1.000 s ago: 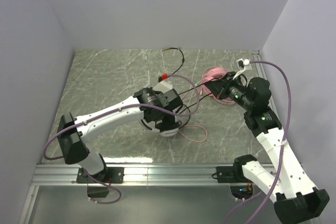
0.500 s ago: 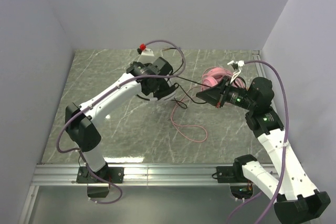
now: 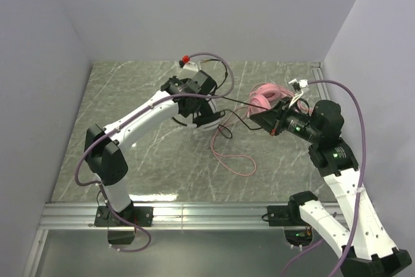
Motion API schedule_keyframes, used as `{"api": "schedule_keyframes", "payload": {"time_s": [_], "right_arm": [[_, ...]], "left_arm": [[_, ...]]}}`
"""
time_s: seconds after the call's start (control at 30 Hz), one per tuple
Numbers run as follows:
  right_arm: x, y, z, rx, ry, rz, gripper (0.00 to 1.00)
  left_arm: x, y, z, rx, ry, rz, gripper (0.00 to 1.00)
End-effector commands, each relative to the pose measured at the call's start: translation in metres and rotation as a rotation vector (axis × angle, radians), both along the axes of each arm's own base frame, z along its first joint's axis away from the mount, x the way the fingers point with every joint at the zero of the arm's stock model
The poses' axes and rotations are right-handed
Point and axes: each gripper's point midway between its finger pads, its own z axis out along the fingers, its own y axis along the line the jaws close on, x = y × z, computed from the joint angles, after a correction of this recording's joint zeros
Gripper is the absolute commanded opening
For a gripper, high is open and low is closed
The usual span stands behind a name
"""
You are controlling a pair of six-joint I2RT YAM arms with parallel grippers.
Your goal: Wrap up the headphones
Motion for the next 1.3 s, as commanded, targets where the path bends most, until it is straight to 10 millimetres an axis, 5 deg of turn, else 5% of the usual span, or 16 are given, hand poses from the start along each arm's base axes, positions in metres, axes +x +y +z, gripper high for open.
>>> {"api": "schedule_keyframes", "payload": {"time_s": [0.0,0.1,0.2,0.37,0.5,0.7,0.97,1.13,1.27], "right_arm": [[-0.010,-0.015,0.056,0.000,-0.195,-0.076,0.00],[-0.018,-0.013,0.068,-0.036,-0.218,-0.034,0.00],[-0.014,-0.022,0.063,-0.083,-0.238,-0.089,0.00],[-0.020,-0.021,0.055,-0.110,-0.221,-0.053,0.00],[-0.010,-0.035,0.051,-0.179,-0.209,-0.145,0.00],[0.006,-0.039,0.031,-0.213,-0.202,-0.192,0.00],[0.015,-0.040,0.017,-0.257,-0.177,-0.207,0.00],[0.021,-0.037,0.011,-0.253,-0.181,-0.212,0.00],[0.026,-0.036,0.005,-0.265,-0.155,-0.212,0.00]], "left_arm": [[-0.003,0.027,0.011,0.056,-0.041,0.053,0.00],[-0.007,0.029,0.007,0.079,-0.007,0.050,0.00],[-0.010,0.013,0.002,0.013,0.068,-0.053,0.00],[-0.015,0.020,0.010,0.041,0.057,-0.085,0.00],[-0.019,0.034,0.019,0.115,0.062,-0.047,0.00],[-0.025,-0.003,0.026,-0.074,0.128,-0.265,0.00],[-0.033,0.012,0.023,0.002,0.184,-0.225,0.00],[-0.040,-0.013,0.030,-0.143,0.222,-0.328,0.00],[-0.037,0.000,0.032,-0.077,0.201,-0.276,0.00]]}}
